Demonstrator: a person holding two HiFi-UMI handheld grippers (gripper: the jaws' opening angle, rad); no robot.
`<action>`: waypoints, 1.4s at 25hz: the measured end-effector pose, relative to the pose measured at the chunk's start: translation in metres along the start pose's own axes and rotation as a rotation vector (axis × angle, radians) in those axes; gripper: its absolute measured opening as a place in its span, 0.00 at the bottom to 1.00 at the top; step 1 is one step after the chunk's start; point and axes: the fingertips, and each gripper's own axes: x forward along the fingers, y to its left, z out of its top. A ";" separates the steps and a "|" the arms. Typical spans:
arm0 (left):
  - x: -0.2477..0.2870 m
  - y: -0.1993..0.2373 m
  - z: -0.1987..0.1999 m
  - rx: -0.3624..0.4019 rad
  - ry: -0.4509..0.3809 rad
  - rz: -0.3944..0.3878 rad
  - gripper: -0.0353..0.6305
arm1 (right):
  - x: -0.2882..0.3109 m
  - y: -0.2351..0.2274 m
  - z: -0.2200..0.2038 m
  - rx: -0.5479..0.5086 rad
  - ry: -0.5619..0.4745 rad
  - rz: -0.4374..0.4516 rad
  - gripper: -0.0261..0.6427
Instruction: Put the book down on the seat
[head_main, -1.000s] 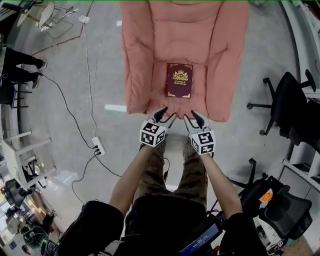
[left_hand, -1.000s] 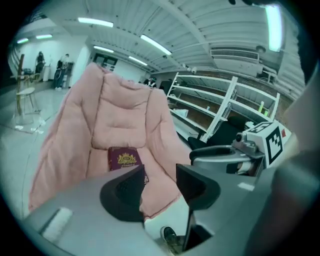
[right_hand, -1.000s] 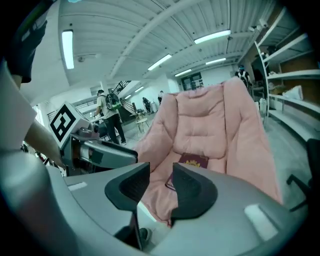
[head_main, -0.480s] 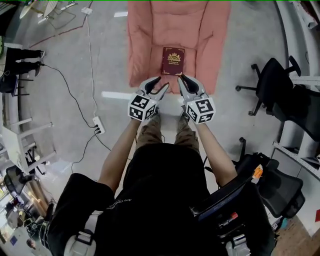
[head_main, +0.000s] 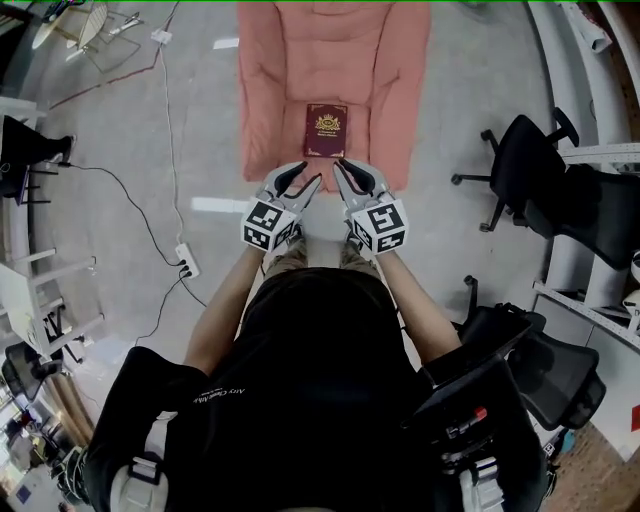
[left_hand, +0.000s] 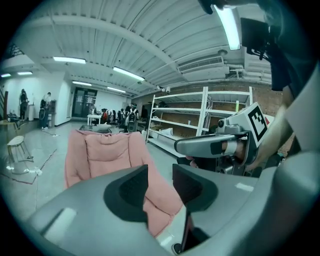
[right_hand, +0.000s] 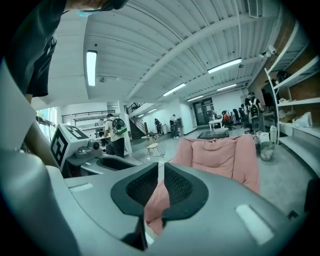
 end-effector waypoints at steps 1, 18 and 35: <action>-0.001 0.000 0.004 0.008 -0.012 0.009 0.28 | -0.001 0.000 0.000 -0.002 0.000 -0.004 0.11; -0.005 0.016 0.078 0.151 -0.194 0.177 0.26 | -0.005 -0.015 0.064 -0.092 -0.139 -0.050 0.11; -0.034 0.019 0.159 0.252 -0.386 0.281 0.14 | -0.019 0.002 0.145 -0.261 -0.347 -0.098 0.06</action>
